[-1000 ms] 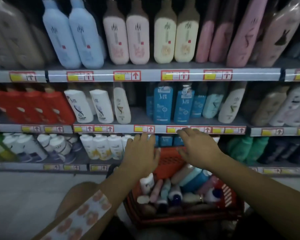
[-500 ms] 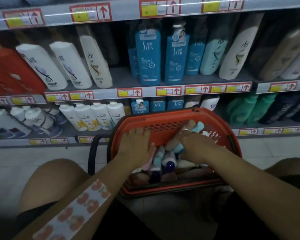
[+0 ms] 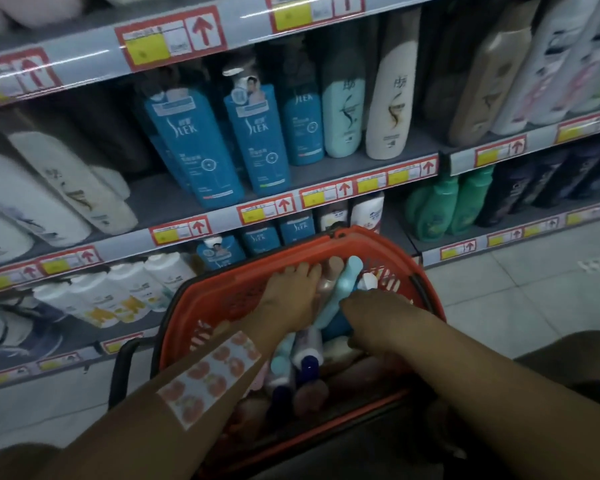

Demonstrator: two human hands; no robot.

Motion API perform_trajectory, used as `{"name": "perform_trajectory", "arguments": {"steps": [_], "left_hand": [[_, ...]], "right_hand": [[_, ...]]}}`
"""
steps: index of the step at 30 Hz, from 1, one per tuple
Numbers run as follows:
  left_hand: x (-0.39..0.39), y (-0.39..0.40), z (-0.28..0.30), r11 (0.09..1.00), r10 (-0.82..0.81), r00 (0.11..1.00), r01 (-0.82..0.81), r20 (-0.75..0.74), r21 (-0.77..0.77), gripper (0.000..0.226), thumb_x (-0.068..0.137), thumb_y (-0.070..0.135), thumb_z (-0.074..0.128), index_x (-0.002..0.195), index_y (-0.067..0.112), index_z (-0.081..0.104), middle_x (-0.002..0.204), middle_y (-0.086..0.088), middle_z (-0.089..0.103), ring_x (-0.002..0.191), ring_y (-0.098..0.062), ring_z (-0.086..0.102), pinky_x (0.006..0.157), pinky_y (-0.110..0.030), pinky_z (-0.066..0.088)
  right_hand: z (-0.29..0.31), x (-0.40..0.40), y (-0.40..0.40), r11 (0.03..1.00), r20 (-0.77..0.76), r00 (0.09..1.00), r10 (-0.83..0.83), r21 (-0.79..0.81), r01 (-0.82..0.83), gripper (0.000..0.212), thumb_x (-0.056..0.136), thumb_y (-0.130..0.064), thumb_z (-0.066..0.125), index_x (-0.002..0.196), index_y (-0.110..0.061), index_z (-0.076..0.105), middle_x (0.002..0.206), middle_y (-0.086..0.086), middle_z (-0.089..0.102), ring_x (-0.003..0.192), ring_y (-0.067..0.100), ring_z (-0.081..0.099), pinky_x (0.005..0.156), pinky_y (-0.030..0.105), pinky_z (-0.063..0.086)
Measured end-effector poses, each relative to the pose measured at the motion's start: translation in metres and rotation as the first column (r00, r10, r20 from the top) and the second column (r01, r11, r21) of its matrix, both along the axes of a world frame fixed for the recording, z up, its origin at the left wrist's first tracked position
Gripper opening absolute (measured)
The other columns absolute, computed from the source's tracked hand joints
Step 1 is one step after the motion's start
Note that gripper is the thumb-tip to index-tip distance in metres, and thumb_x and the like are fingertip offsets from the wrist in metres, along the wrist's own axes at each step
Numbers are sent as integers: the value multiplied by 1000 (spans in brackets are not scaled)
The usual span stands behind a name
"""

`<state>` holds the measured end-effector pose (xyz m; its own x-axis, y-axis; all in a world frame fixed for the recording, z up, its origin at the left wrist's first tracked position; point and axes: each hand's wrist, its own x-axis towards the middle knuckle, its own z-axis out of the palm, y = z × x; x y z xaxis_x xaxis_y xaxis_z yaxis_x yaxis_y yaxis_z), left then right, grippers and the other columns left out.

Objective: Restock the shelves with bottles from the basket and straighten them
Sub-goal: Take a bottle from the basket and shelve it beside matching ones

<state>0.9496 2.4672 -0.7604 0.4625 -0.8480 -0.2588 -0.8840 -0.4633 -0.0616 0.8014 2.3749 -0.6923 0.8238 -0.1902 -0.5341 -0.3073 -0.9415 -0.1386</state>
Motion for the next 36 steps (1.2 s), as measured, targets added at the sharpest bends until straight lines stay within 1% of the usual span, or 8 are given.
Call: {"name": "perform_trajectory", "arguments": {"steps": [7,10,19,23,26,28,32,36], "left_hand": [[0,-51,-37,968,175,950,-214,-260,-130,37,99,35,51,131,18,43,125,-10,58,111,-29,60,94,-41,49],[-2,-62,-41,967,135,966,-177,-221,-185,24,101,25,49,122,13,45,114,-13,59,101,-32,62,84,-41,51],[0,-42,-23,971,68,990,-93,-121,-222,25,97,37,52,106,14,46,98,-9,66,83,-30,67,66,-36,52],[-6,5,16,936,32,993,-71,-117,-345,26,96,39,55,104,16,44,84,-5,69,70,-28,68,55,-31,41],[-10,37,58,912,2,993,-52,-122,-406,32,94,43,57,114,20,47,91,-1,70,77,-25,68,58,-32,42],[-15,58,91,894,-36,988,-34,-148,-447,32,92,45,58,115,28,45,94,3,69,80,-21,66,61,-33,45],[-37,105,144,852,-145,983,66,-114,-520,34,90,47,56,120,33,49,105,10,67,91,-12,62,73,-32,50],[-51,142,158,782,-139,962,-38,-234,-622,34,94,47,52,126,37,47,116,15,60,104,-2,53,84,-20,43]], "right_hand": [[-15,-11,-35,997,52,995,-80,-8,80,35,96,-28,59,129,-17,56,122,10,62,109,29,62,88,41,53],[-19,-16,-42,995,52,994,-95,-1,95,39,97,-25,58,134,-17,53,124,9,62,109,29,62,87,41,53],[-29,-5,-45,997,43,996,-77,-20,78,37,97,-27,58,132,-15,54,123,10,62,109,30,62,87,42,52],[-32,5,-35,997,-1,998,-69,21,69,46,97,-30,58,138,-11,47,128,13,60,112,31,61,92,43,52],[-26,18,-23,988,29,994,-103,116,99,60,93,-35,64,144,-10,43,134,13,57,119,31,59,95,39,51],[-23,28,-15,960,125,979,-158,253,123,55,84,-32,75,131,-15,52,123,8,64,113,27,63,90,34,53],[-11,41,2,786,159,964,-215,614,75,36,65,-24,90,92,-31,68,94,-11,74,95,11,70,86,31,57],[-2,40,38,609,105,980,-166,793,18,33,72,-8,87,90,-30,71,91,-15,75,92,-1,69,81,19,54]]}}
